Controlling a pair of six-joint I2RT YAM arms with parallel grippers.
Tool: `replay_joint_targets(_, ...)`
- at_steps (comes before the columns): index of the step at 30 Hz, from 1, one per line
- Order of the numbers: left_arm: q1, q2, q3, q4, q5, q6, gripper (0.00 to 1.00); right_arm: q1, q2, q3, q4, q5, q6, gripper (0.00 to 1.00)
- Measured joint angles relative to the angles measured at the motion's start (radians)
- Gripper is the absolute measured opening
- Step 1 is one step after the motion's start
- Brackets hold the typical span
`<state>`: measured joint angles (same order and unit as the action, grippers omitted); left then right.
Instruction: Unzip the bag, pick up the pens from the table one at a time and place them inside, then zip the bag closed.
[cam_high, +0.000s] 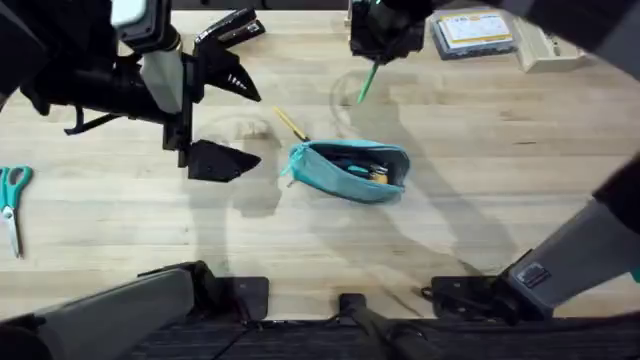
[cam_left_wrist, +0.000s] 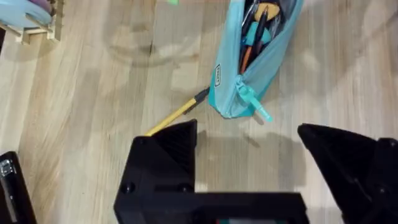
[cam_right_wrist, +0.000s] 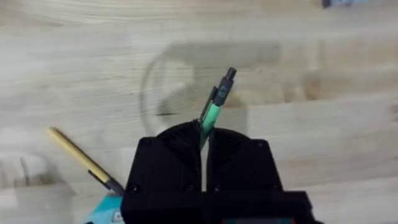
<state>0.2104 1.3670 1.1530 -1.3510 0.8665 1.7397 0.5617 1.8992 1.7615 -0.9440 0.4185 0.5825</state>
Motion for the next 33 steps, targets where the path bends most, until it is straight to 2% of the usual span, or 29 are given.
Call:
replay_joint_targets(8,0.0,0.0,0.0,0.0,0.0,0.0,0.993,0.0,-0.162,-0.001,-0.009,0.004,-0.181,0.031)
replay_joint_targets(12,0.0,0.0,0.0,0.0,0.0,0.0,0.993,0.0,-0.269,-0.001,-0.024,0.004,-0.238,0.034)
replay_joint_targets(13,0.0,0.0,0.0,0.0,0.0,0.0,0.992,0.0,-0.338,-0.001,-0.032,0.004,-0.269,0.034)
replay_joint_targets(23,0.0,0.0,0.0,0.0,0.0,0.0,0.993,0.0,-0.455,-0.016,-0.043,-0.117,-0.385,0.034)
replay_joint_targets(27,0.0,0.0,0.0,0.0,0.0,0.0,0.993,0.0,-0.519,-0.089,-0.027,-0.142,-0.438,0.035)
replay_joint_targets(33,0.0,0.0,0.0,0.0,0.0,0.0,0.993,0.0,-0.648,-0.266,0.03,-0.154,-0.505,0.035)
